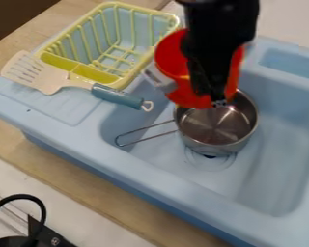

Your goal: Put the red pot in the silver pot

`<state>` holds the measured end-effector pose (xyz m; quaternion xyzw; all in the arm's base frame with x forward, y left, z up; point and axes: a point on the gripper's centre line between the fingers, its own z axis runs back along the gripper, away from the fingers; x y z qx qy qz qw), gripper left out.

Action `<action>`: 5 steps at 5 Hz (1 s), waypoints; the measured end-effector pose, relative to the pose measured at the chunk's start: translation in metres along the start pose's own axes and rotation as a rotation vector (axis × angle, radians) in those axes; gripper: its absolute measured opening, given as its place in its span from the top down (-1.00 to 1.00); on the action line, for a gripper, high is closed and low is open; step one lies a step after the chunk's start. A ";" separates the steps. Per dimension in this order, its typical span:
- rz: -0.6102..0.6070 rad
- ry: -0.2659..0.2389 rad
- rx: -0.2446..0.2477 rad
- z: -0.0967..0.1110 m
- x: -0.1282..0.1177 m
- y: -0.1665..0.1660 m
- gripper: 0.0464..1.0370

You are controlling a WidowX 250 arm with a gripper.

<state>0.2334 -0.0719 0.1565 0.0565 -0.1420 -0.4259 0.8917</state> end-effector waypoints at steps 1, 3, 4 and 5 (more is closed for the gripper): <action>0.004 0.023 -0.014 -0.012 0.002 -0.001 0.98; -0.007 0.001 -0.016 -0.024 0.008 -0.001 0.98; 0.005 0.011 -0.013 -0.032 0.007 -0.001 0.98; 0.012 0.021 -0.019 -0.042 0.009 -0.001 0.98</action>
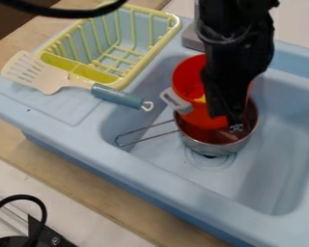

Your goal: Put the red pot in the silver pot

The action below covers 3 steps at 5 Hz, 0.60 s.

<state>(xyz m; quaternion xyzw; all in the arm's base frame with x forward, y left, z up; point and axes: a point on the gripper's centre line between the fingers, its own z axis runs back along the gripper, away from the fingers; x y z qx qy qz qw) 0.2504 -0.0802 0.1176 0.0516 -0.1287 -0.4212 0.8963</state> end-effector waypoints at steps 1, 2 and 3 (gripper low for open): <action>0.006 -0.009 0.004 -0.001 0.002 0.000 0.98; 0.008 -0.002 -0.002 -0.005 0.003 -0.001 0.98; 0.009 -0.010 0.000 -0.006 0.004 -0.001 0.98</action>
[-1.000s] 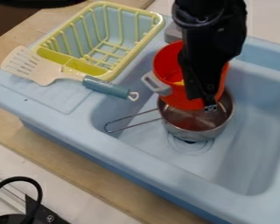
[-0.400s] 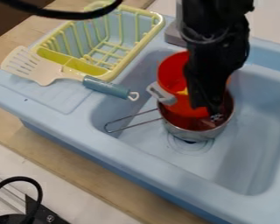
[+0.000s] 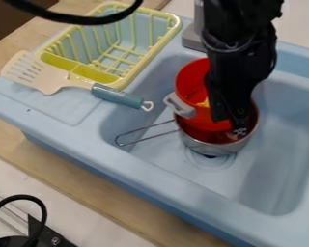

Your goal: Put the red pot in the silver pot

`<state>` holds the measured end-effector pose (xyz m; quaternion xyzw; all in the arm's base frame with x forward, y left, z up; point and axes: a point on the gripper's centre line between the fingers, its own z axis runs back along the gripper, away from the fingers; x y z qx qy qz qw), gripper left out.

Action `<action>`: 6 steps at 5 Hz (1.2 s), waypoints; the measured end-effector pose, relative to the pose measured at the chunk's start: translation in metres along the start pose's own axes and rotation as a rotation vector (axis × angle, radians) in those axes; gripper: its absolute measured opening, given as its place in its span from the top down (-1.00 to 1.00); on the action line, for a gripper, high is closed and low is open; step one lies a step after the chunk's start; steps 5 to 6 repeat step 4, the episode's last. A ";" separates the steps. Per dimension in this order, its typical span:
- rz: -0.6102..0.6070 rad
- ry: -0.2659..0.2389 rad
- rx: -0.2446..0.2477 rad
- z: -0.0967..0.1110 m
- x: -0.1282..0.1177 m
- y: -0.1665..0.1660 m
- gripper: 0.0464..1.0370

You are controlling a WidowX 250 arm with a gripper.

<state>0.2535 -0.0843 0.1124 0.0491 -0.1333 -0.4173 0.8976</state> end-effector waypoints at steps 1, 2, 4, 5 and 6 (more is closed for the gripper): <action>0.002 0.008 -0.006 -0.003 -0.001 -0.004 0.98; -0.001 0.015 -0.005 -0.004 -0.003 -0.005 0.98; 0.000 0.016 -0.024 -0.009 -0.005 -0.008 0.94; 0.000 0.016 -0.024 -0.009 -0.005 -0.008 0.94; 0.000 0.016 -0.024 -0.009 -0.005 -0.008 0.94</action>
